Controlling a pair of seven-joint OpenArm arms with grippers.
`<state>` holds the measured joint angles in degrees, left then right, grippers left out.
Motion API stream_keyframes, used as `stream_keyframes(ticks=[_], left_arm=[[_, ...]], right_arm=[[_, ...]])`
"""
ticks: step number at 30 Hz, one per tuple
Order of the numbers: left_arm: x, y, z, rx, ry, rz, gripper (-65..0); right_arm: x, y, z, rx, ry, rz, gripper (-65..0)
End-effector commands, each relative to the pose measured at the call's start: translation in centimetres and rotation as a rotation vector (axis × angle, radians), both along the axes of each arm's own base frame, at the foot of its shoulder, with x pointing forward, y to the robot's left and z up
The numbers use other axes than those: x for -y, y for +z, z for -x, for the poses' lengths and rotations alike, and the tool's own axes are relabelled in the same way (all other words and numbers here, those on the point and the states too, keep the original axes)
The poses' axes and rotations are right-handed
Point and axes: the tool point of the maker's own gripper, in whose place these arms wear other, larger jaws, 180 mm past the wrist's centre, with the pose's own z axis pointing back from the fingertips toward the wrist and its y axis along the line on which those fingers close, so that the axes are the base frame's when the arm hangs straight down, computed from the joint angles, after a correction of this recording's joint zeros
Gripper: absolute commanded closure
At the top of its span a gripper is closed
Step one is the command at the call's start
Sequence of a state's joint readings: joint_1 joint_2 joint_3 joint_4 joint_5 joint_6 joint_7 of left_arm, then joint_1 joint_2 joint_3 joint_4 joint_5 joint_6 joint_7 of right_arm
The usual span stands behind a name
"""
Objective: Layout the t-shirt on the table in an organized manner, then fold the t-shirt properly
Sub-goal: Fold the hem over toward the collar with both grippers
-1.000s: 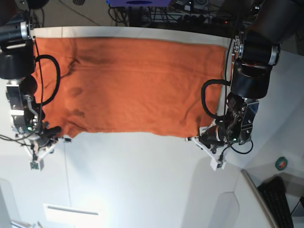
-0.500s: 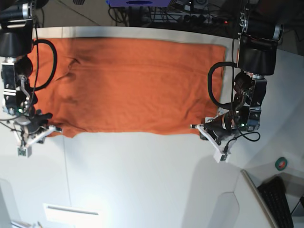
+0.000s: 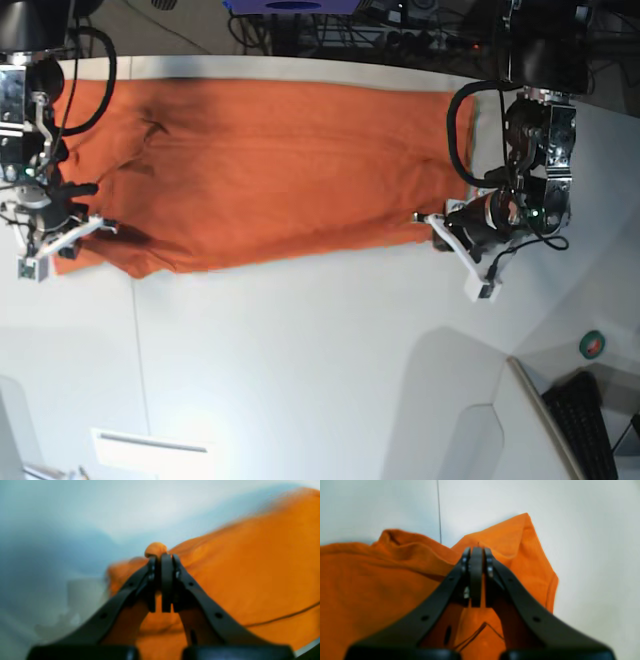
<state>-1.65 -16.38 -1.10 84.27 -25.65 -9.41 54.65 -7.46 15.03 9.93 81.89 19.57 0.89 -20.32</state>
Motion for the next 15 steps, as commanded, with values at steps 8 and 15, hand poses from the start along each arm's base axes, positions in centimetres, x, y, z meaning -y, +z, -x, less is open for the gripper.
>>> stream_keyframes(ticks=[8,15], left_arm=[[0.1,0.3,3.2,-0.011,-0.022,-0.004,0.0],[0.3,-0.2,5.3,-0.035,-0.03,-0.005,0.0]], right_arm=[[0.9,0.4,3.6,-0.005,0.003,0.038,0.0],[0.5,0.4,7.6,-0.031,-0.014,0.031,0.0]])
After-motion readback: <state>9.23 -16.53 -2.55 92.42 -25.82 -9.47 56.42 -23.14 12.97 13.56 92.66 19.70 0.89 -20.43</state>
